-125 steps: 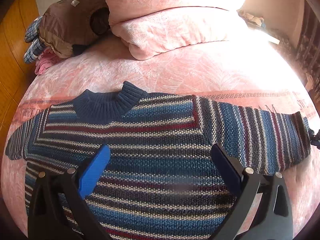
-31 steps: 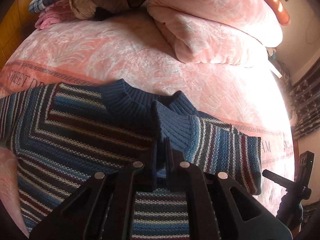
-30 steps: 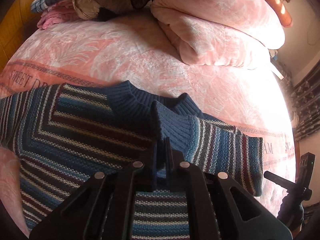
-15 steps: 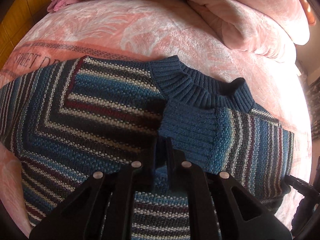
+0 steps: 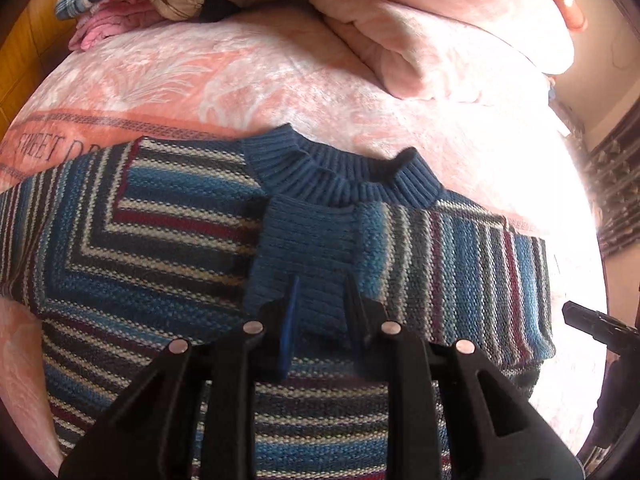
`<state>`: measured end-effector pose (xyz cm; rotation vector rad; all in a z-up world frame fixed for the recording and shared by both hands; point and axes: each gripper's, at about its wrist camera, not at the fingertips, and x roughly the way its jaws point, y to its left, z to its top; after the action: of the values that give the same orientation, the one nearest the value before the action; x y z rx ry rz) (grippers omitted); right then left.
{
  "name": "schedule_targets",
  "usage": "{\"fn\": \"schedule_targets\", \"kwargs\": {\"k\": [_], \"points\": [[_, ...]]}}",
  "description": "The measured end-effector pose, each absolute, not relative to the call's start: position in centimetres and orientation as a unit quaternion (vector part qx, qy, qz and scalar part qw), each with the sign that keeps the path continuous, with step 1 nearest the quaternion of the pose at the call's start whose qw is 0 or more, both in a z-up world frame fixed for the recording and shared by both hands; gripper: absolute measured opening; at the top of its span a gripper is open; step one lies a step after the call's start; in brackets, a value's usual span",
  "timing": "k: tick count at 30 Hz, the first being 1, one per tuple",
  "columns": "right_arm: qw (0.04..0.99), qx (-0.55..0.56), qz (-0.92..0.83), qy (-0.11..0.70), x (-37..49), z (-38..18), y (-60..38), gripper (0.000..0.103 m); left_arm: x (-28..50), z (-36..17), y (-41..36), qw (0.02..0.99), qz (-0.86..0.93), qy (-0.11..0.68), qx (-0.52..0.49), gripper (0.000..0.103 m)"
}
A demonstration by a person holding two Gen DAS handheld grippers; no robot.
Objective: Fold small clothes
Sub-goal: 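Grasp the folded cuff with the left tool while the right tool opens and withdraws, then grasp the other sleeve cuff with the left tool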
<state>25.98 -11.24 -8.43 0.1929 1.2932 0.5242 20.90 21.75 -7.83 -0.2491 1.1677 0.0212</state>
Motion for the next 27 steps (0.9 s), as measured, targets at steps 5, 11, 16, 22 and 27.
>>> {"fn": "schedule_targets", "kwargs": {"k": [5,11,16,22,27], "points": [[0.743,0.054,0.228,0.627,25.3,-11.9,-9.9,0.039,21.1,-11.3,22.7,0.81,0.031,0.572,-0.124,0.025],[0.747,0.088,0.228,0.619,25.0,-13.7,-10.8,0.039,21.0,-11.9,22.9,0.818,0.017,0.564,-0.112,0.027],[0.745,0.077,0.203,0.631,25.0,-12.6,-10.2,0.039,20.4,-10.5,23.5,0.812,0.033,0.57,-0.121,0.033],[0.751,0.09,0.192,0.625,23.8,-7.8,-7.8,0.049,16.9,-5.9,28.8,0.821,0.036,0.556,-0.125,0.047],[0.759,0.092,0.212,0.609,21.2,-3.8,-3.6,0.053,13.2,-4.0,37.4,0.83,0.084,0.537,-0.126,0.056]]}}
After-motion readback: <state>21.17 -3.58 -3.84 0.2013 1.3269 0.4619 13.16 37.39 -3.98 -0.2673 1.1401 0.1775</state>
